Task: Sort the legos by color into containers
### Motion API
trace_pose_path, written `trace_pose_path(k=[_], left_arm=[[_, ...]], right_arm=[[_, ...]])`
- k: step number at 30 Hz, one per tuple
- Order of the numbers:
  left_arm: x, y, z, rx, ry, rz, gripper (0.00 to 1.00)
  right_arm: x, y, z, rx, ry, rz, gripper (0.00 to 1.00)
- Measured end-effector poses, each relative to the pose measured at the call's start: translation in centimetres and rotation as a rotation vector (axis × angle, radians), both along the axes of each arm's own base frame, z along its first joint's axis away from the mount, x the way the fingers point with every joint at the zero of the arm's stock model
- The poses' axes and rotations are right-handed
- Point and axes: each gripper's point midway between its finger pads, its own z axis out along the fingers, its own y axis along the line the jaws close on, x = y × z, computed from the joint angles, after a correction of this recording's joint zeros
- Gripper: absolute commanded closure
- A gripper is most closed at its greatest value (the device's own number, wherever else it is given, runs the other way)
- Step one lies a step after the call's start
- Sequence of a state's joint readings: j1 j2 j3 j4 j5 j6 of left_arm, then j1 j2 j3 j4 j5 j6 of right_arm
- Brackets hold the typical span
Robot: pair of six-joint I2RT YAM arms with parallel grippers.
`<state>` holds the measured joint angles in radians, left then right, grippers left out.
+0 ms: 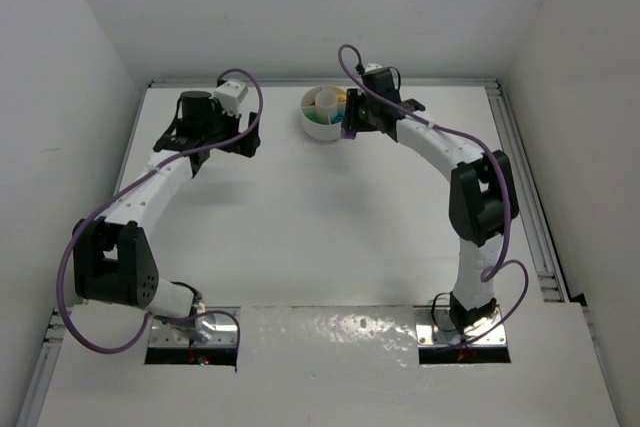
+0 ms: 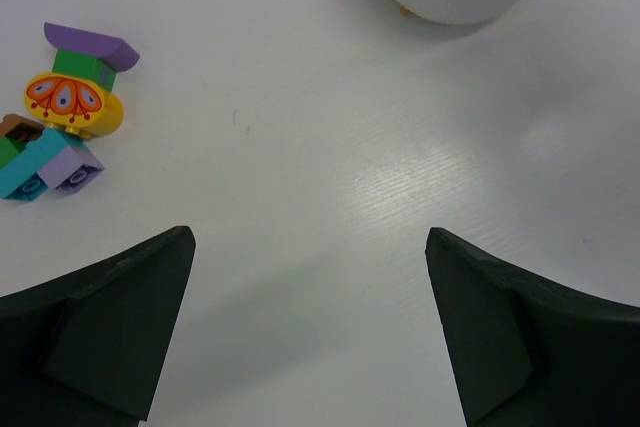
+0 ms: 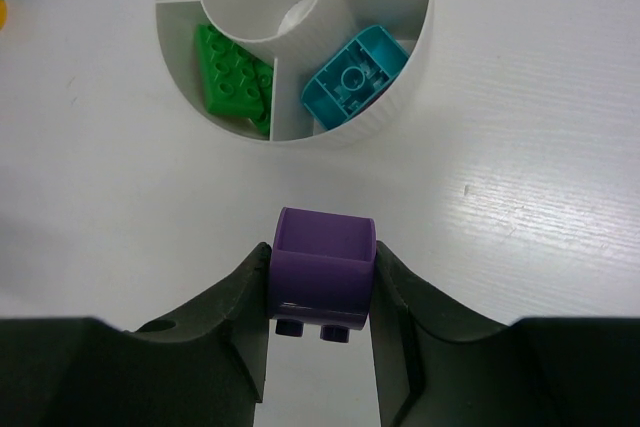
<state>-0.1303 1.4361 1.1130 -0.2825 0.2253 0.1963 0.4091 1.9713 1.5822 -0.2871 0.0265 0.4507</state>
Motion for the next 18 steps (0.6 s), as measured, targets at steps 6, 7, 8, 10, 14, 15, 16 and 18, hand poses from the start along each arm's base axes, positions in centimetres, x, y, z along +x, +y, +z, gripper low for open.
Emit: trace_pose_path(k=[6,7,8,10,14,15,16,18], left_arm=[[0.03,0.02,0.02,0.001,-0.002,0.001,0.00],[0.03,0.02,0.02,0.001,-0.002,0.001,0.00],[0.04,0.03,0.02,0.001,-0.002,0.002,0.00],[0.04,0.03,0.04,0.001,-0.002,0.002,0.00],[0.04,0.02,0.03,-0.002,-0.001,0.003,0.00],[0.04,0.01,0.03,-0.002,-0.001,0.004,0.00],[0.03,0.01,0.03,-0.003,0.000,0.004,0.00],[0.04,-0.01,0.04,-0.006,0.000,0.006,0.00]], right_arm=[[-0.60,-0.33,-0.09,-0.007,0.006,0.004,1.00],[-0.66,-0.38,0.01,-0.007,0.005,0.004,1.00],[-0.71,-0.42,0.09,-0.006,0.003,0.003,1.00],[-0.69,-0.53,0.33,-0.005,-0.001,0.001,1.00],[-0.76,-0.73,0.44,-0.004,-0.003,-0.001,1.00],[-0.81,-0.80,0.43,-0.004,-0.003,-0.002,1.00],[-0.89,-0.85,0.38,-0.005,-0.001,-0.002,1.00],[-0.97,-0.90,0.31,-0.005,0.001,-0.002,1.00]])
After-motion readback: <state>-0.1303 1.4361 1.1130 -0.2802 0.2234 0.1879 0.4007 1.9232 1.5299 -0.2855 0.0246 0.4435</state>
